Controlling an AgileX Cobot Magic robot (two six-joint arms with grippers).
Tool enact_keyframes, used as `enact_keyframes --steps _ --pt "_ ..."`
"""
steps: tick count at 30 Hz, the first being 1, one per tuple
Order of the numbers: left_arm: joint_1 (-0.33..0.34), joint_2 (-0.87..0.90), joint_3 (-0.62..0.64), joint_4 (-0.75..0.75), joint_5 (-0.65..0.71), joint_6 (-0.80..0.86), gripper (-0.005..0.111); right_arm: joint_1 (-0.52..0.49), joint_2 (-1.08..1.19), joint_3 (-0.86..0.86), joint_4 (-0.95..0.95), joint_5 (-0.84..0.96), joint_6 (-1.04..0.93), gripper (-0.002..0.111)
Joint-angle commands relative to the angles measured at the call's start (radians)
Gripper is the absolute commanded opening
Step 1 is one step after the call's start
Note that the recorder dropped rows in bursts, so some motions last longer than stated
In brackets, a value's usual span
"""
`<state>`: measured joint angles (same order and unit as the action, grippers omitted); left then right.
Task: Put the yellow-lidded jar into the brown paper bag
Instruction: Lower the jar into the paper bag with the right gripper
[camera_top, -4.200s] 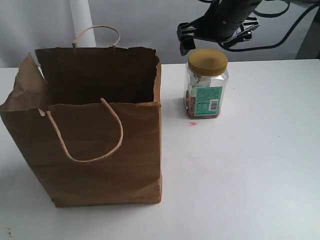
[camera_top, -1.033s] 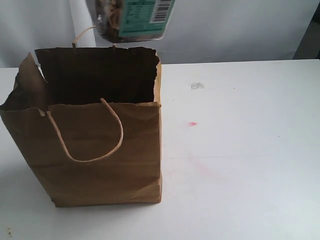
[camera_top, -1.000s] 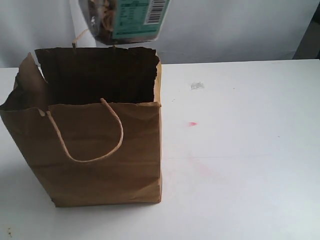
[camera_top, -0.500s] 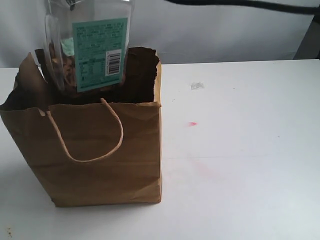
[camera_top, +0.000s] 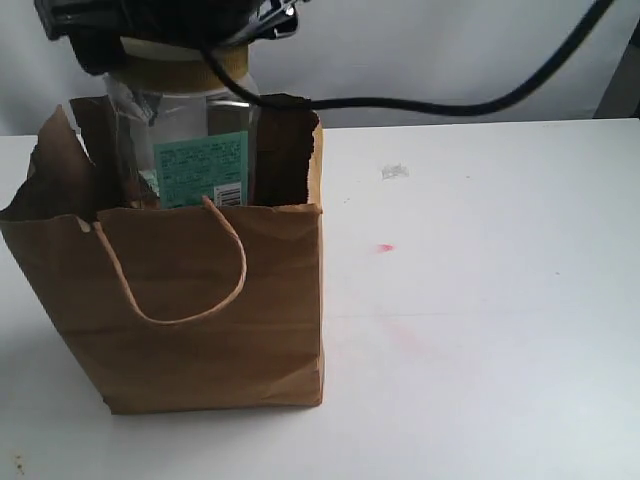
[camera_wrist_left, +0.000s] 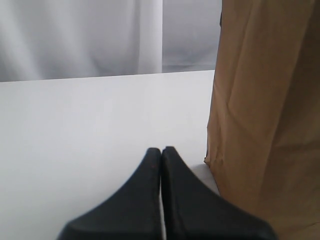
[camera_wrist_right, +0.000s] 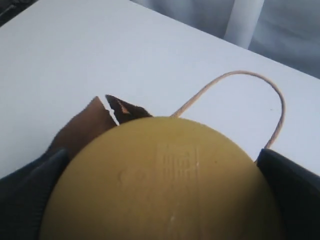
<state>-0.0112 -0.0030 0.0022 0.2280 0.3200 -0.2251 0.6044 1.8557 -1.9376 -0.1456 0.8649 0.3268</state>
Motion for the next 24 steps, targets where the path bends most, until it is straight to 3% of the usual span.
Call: enact_keyframes --steps 1,10,24 --pt "-0.005 0.003 -0.002 -0.004 -0.009 -0.004 0.001 0.005 0.059 -0.001 -0.049 -0.009 0.043 0.000" --pt "-0.005 0.003 -0.002 -0.004 -0.009 -0.004 0.001 0.005 0.189 -0.001 -0.056 0.042 0.049 0.000" --pt "-0.005 0.003 -0.002 -0.004 -0.009 -0.004 0.001 0.005 0.211 -0.001 -0.047 0.138 0.047 0.000"
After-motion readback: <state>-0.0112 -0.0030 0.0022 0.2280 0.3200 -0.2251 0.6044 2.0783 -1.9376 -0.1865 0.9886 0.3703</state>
